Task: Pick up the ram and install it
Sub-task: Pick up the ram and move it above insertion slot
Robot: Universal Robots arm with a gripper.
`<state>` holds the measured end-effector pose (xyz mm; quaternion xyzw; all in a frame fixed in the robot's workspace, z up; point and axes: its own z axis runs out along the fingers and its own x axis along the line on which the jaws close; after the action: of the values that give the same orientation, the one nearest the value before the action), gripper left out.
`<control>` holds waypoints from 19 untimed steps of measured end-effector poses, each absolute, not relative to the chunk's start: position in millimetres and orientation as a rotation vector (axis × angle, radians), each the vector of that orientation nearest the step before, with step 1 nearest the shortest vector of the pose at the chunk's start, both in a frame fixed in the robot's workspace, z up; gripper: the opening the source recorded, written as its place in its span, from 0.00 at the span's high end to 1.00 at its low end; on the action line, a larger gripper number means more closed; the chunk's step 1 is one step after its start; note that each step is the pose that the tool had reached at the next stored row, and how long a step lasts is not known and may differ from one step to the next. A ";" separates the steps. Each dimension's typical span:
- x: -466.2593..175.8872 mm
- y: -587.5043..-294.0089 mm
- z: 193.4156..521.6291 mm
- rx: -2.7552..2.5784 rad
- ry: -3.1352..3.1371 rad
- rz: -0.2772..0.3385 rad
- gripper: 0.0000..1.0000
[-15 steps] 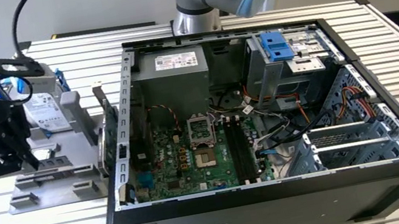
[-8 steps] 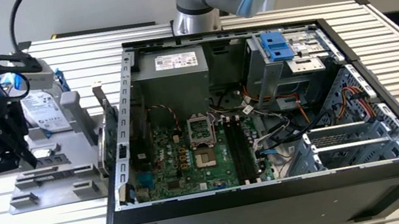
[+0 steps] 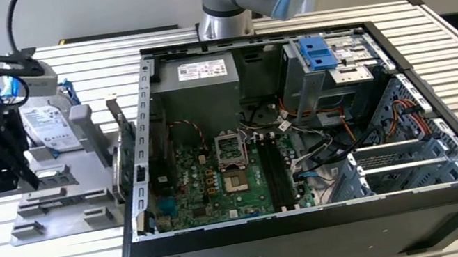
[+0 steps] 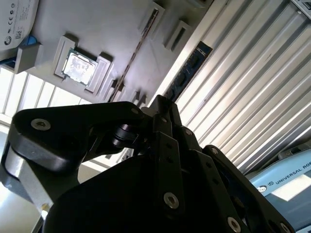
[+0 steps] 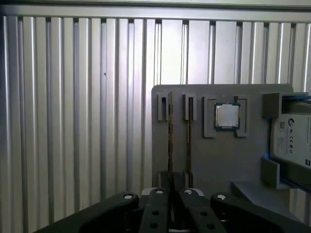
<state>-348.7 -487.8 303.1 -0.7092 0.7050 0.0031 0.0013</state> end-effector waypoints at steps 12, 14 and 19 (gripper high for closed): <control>-348.7 -487.8 315.0 -2.226 2.213 0.010 1.00; -348.7 -487.8 316.6 -2.226 2.213 0.010 1.00; -348.7 -487.8 320.4 -2.224 2.215 0.010 1.00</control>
<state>-348.7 -487.8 320.4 -0.7084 0.7058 0.0031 0.0013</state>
